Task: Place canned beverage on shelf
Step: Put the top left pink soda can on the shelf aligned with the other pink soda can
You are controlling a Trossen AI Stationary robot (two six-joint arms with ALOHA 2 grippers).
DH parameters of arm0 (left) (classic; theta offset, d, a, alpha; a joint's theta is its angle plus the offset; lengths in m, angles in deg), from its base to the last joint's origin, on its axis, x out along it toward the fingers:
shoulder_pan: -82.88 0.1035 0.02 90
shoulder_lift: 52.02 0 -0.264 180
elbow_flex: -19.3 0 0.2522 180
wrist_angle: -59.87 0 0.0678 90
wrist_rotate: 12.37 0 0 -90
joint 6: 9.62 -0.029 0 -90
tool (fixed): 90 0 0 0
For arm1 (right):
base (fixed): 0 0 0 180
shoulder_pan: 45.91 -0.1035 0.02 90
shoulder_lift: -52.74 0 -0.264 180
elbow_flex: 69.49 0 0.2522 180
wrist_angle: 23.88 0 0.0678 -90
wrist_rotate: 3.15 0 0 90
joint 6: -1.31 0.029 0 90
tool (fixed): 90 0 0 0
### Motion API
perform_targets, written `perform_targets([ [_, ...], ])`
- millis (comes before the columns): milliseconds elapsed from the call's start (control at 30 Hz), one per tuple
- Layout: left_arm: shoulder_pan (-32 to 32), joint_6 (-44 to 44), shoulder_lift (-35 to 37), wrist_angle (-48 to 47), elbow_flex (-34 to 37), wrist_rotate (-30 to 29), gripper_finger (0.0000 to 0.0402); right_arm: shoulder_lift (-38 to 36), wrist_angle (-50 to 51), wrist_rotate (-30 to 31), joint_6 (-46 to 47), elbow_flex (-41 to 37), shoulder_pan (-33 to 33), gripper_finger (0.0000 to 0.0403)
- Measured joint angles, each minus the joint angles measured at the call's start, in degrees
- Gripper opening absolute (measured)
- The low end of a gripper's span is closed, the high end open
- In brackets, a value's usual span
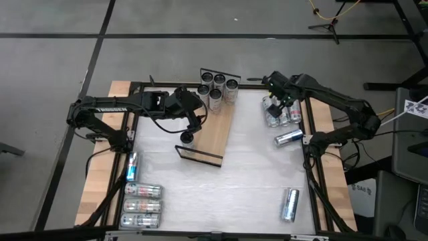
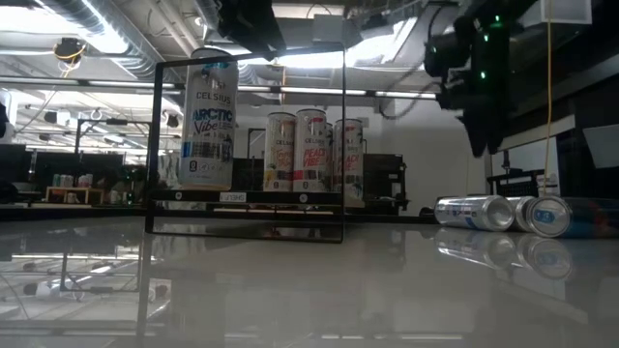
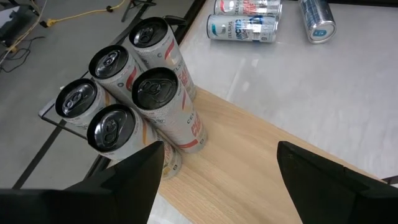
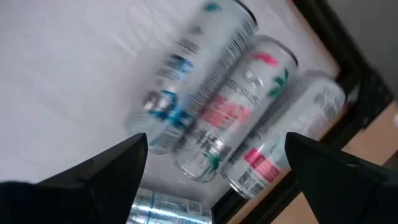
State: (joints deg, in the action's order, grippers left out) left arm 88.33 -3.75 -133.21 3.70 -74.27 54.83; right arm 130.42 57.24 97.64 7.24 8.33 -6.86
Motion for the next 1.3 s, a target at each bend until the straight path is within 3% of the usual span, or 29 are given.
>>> perform_targets([
  [367,0.0,0.0,0.0,0.0,0.0,0.0,0.0306,0.2,-12.9,0.7,8.8,-8.8,7.8,0.0374],
  [833,0.0,0.0,0.0,0.0,0.0,0.0,0.0306,2.1,-16.8,5.2,12.1,-12.5,7.9,0.0374],
  [1300,0.0,0.0,0.0,0.0,0.0,0.0,0.0306,8.3,-19.9,3.9,12.3,-12.5,7.9,0.0374],
])
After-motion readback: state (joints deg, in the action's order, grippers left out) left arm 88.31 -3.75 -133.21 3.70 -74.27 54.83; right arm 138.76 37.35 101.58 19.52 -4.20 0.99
